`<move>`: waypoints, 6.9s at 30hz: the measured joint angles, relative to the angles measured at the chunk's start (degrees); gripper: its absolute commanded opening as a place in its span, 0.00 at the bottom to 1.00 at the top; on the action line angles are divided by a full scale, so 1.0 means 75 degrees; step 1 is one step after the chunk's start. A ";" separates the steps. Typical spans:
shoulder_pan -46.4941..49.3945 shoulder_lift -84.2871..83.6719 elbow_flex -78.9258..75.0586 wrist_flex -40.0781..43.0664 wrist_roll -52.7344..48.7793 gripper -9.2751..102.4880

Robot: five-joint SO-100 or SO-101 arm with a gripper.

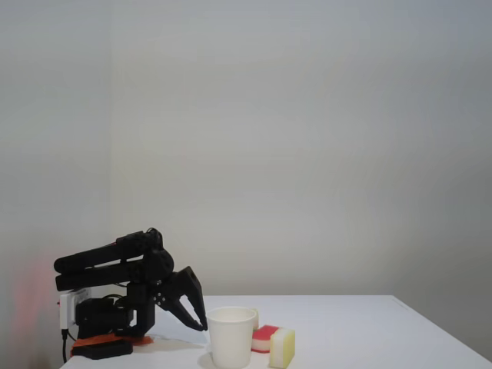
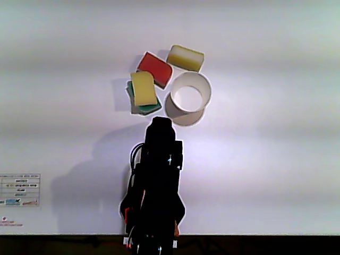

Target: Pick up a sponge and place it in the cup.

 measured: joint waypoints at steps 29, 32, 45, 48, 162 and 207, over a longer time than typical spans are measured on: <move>0.0000 0.0000 0.0000 0.0000 0.0000 0.08; 0.0000 0.0000 0.0000 0.0000 0.0000 0.08; 0.0000 0.0000 0.0000 0.0000 0.0000 0.08; 0.0000 0.0000 0.0000 0.0000 0.0000 0.08; 0.0094 0.0000 0.0000 0.0000 0.0000 0.08; -0.0973 -0.8988 -0.7266 -0.2168 0.0023 0.12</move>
